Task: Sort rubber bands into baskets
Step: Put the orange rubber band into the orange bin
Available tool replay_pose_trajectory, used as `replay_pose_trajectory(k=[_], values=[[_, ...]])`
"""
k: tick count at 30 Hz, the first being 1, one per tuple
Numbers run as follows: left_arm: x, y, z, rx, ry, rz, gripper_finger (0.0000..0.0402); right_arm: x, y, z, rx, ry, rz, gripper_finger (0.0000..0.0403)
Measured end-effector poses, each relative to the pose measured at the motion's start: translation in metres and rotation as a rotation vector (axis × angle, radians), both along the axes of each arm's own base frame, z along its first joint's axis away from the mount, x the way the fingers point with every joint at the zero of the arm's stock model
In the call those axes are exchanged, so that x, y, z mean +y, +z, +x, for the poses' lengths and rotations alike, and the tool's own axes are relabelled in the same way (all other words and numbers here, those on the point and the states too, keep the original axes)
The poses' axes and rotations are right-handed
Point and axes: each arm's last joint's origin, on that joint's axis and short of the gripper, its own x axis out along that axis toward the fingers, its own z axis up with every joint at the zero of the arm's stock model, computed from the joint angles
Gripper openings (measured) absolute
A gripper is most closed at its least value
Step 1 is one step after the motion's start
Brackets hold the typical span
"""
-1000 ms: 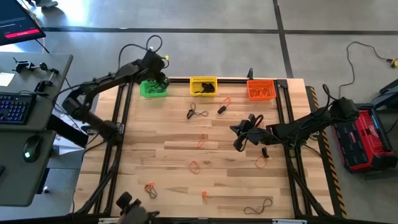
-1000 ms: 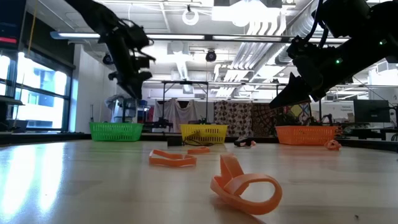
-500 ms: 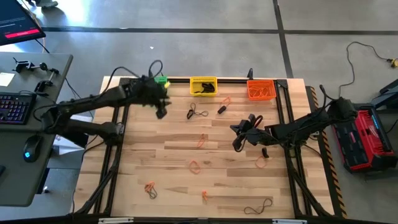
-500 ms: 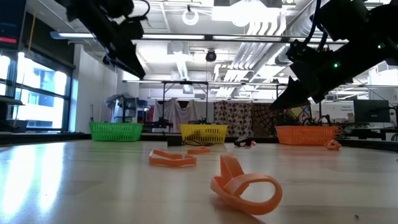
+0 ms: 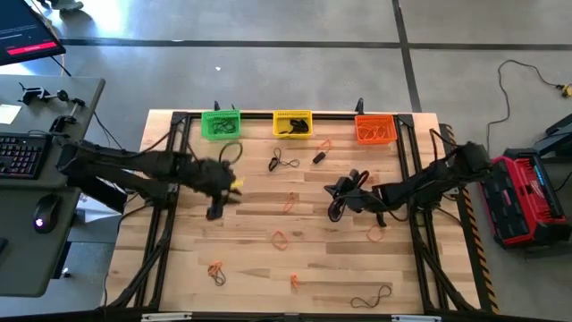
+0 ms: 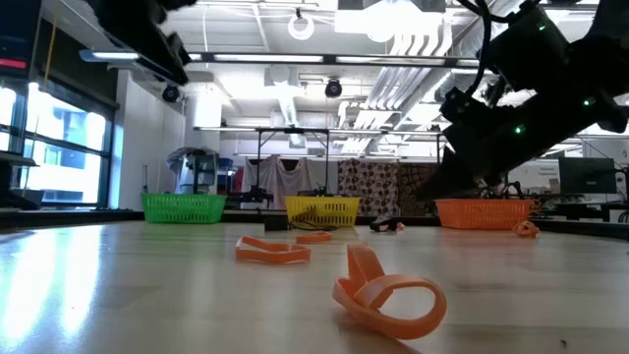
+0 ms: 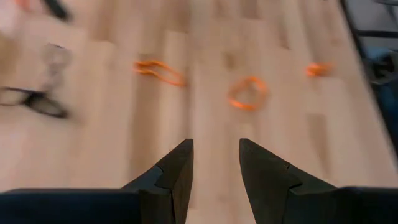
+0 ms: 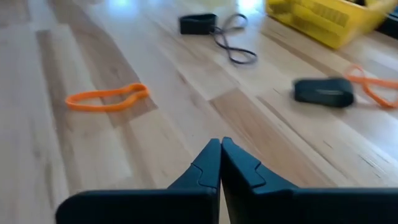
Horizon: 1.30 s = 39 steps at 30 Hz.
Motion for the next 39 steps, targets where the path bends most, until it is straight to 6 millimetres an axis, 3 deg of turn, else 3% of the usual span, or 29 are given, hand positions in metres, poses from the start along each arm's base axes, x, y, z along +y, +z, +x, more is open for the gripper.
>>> replay_pose_trajectory(k=[11, 21, 26, 39], values=[[-0.088, -0.014, -0.017, 0.099, -0.137, -0.093, 0.0122, 0.011, 0.009, 0.009, -0.094, 0.179, -0.024, 0.0000], [-0.154, -0.062, -0.028, 0.324, -0.102, -0.113, 0.0122, 0.023, 0.011, 0.007, -0.113, 0.228, -0.038, 0.0000], [-0.167, -0.085, -0.027, 0.423, 0.021, -0.128, 0.0122, 0.023, 0.011, 0.007, -0.114, 0.229, -0.038, 0.0000], [-0.169, -0.123, -0.016, 0.556, 0.104, -0.045, 0.0122, 0.023, 0.011, 0.007, -0.114, 0.226, -0.037, 0.0000]])
